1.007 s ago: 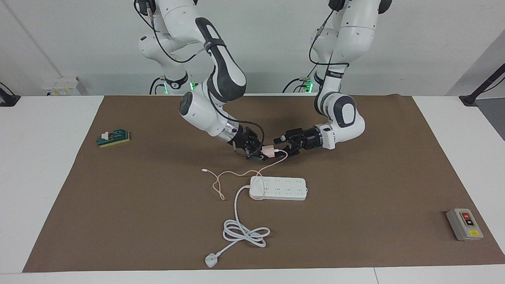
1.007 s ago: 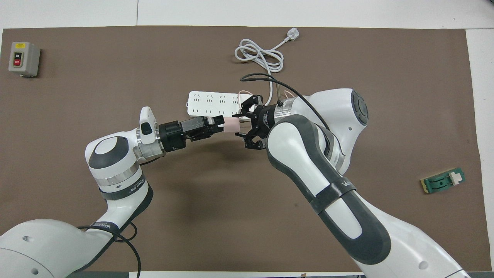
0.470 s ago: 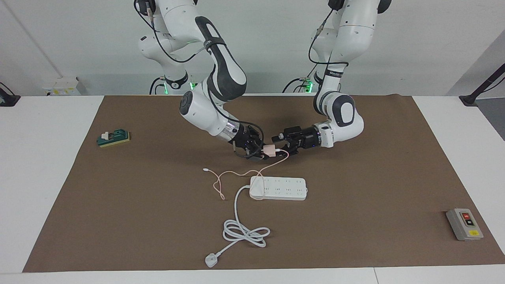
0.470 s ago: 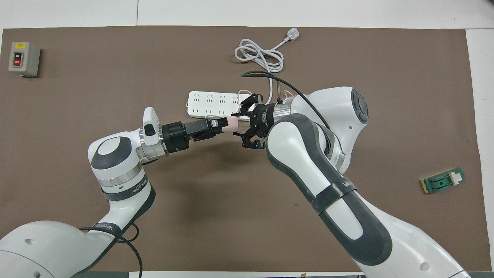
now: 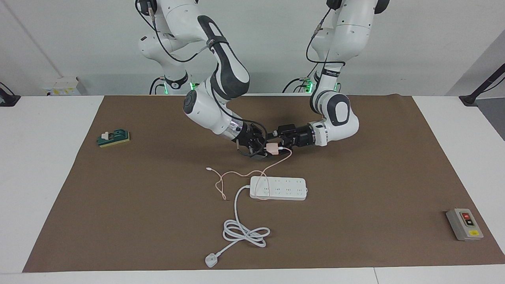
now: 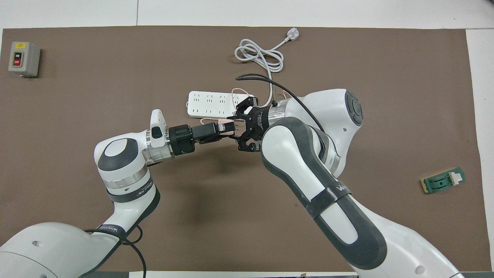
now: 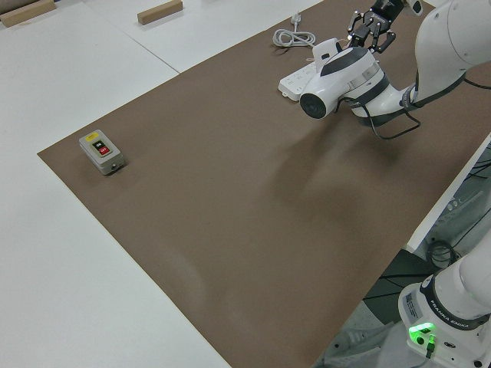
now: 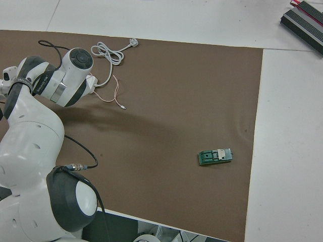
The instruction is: Plug charger into power strip
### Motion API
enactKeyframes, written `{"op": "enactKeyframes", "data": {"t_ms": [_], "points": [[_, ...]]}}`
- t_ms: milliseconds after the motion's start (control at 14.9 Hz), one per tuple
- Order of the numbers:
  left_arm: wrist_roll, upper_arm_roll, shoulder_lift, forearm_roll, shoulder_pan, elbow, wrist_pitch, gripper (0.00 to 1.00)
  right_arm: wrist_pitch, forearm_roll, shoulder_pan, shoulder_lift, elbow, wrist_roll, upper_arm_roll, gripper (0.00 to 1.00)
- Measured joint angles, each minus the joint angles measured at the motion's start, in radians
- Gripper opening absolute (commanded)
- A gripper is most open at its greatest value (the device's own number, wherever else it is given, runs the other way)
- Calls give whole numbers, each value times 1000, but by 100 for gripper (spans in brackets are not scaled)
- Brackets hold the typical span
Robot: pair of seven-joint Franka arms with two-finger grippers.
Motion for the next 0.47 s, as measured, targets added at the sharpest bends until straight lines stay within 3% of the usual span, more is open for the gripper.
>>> {"op": "enactKeyframes", "data": {"t_ms": [470], "points": [[0, 20, 0, 11, 36, -3, -1, 100, -135, -97, -6, -17, -11, 1, -12, 0]]}}
